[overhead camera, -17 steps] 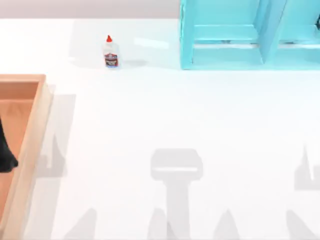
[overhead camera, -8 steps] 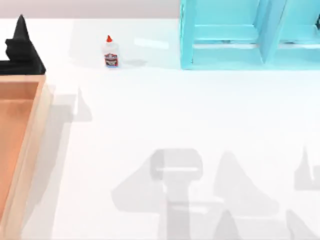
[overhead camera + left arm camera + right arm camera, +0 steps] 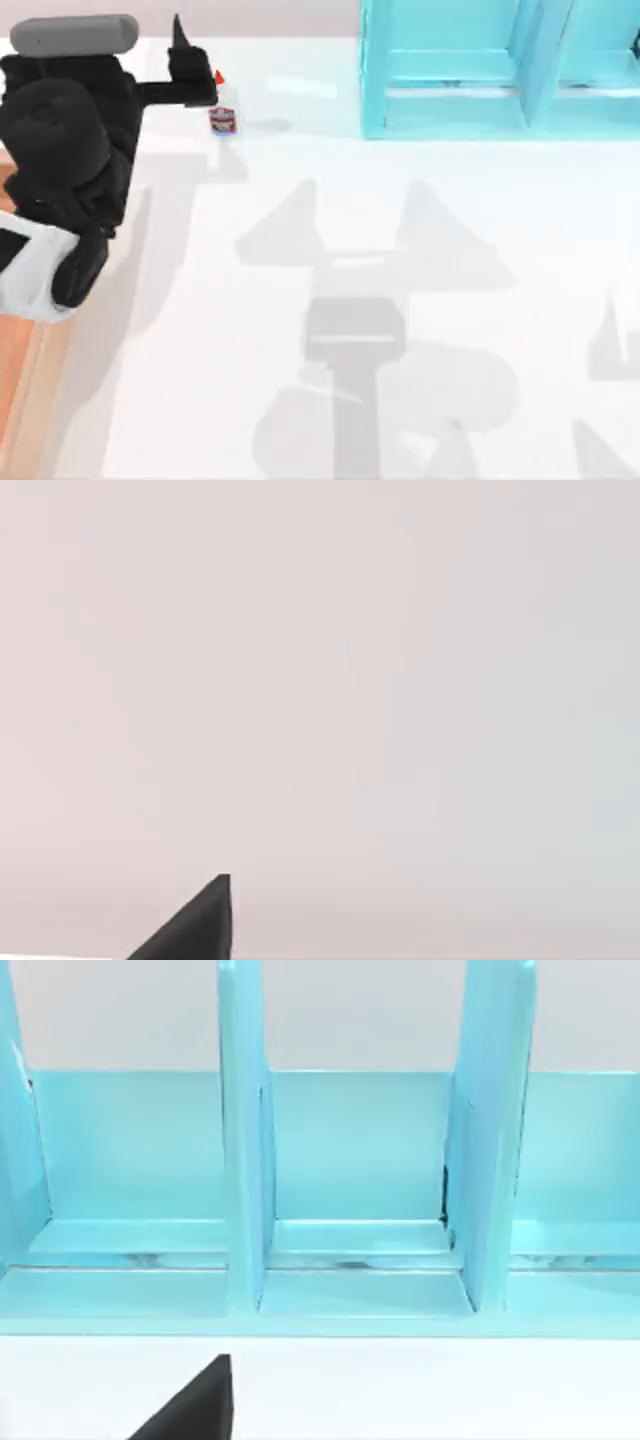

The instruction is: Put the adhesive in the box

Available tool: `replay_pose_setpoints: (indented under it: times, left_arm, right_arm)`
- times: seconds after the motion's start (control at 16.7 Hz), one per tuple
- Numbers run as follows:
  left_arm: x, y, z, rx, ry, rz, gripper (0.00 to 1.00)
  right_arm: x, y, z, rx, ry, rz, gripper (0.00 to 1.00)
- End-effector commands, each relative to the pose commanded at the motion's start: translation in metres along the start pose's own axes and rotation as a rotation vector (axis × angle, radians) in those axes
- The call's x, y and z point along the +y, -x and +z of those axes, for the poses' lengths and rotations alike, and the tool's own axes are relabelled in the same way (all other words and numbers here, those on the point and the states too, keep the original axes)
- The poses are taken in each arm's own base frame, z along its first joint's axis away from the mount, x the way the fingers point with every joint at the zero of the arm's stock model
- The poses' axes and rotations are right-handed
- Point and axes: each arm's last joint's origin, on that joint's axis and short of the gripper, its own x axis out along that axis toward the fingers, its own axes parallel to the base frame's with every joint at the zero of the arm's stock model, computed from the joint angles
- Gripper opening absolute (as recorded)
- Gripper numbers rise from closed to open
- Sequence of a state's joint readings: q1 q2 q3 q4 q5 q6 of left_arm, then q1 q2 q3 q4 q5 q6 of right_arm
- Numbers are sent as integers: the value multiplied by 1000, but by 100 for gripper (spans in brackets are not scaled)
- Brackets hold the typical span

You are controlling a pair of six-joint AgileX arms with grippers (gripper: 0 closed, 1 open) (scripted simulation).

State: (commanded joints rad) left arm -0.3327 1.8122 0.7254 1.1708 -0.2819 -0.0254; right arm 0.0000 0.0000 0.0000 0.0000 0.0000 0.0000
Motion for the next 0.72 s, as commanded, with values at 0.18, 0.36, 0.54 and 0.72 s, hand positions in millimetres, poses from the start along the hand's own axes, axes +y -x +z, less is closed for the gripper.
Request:
replay_pose_setpoints:
  times: [0.18, 0.36, 0.54, 0.72]
  left_arm:
    - [-19, -20, -57, 20, -10, 3, 100]
    - [-33, -25, -112, 42, -24, 6, 100]
    - [-39, -20, -156, 64, -38, 9, 100]
    - [-42, -15, -181, 76, -46, 11, 100]
  right_arm:
    - [0, 0, 0, 0, 0, 0, 100]
    - [0, 0, 0, 0, 0, 0, 100]
    - [0, 0, 0, 0, 0, 0, 100]
    - [0, 0, 0, 0, 0, 0, 100]
